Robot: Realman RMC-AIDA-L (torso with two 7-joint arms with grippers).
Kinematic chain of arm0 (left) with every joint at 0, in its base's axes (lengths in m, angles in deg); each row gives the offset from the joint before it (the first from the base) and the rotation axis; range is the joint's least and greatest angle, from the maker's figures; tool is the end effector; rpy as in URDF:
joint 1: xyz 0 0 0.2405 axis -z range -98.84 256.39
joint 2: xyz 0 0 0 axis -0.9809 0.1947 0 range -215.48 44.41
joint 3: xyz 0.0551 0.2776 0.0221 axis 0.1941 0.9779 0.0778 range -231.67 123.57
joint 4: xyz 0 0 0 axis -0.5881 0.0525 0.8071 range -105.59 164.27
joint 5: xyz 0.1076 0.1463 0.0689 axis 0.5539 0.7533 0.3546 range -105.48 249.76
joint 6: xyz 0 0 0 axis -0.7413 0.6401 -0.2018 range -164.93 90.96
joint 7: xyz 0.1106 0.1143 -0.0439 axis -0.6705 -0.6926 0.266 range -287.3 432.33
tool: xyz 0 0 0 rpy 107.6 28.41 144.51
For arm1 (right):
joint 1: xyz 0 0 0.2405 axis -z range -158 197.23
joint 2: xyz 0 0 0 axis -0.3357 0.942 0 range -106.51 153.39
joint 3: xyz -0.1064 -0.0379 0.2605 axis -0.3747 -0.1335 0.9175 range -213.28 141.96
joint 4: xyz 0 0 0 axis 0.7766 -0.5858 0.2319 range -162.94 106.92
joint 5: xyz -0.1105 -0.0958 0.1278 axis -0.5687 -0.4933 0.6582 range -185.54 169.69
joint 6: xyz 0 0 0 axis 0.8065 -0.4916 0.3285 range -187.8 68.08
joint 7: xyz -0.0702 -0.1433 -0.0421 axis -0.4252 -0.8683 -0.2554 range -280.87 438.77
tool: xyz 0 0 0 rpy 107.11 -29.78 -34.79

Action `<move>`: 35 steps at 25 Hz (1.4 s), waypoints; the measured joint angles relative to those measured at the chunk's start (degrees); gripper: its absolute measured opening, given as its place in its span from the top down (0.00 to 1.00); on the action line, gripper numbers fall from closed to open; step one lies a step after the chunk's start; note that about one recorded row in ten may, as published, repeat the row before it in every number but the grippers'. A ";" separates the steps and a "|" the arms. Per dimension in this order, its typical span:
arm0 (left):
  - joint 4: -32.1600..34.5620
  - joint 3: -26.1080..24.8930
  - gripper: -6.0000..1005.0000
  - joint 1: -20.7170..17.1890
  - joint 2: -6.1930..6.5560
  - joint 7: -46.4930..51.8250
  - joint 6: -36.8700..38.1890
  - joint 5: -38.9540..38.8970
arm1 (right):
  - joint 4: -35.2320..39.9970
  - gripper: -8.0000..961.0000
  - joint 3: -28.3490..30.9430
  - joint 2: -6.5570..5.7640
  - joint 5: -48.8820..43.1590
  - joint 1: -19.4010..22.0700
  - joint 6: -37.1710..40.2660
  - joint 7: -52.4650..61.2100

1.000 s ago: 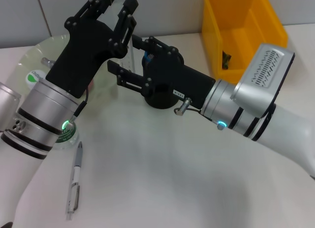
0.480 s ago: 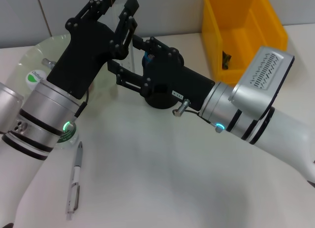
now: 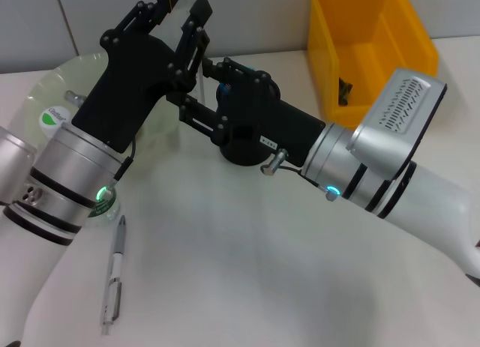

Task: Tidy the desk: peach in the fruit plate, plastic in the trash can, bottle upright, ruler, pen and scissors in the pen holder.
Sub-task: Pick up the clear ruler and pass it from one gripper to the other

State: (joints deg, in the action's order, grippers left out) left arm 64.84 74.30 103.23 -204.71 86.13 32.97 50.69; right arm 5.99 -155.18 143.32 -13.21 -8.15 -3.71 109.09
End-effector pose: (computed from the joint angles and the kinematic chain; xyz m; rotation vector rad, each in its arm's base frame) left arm -0.1686 0.3420 -0.0603 -1.8982 -0.2360 -1.2981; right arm 0.1693 0.3507 -0.1074 -2.2673 0.3102 1.0944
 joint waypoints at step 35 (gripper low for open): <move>-0.06 0.41 0.51 -0.20 0.00 -0.88 0.00 0.01 | 0.26 0.83 -1.06 0.00 1.92 -0.27 -1.02 -0.78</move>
State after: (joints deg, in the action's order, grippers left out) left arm 64.78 74.71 103.03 -204.72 85.25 32.97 50.69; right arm 6.25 -156.24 143.32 -11.28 -8.42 -4.73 108.31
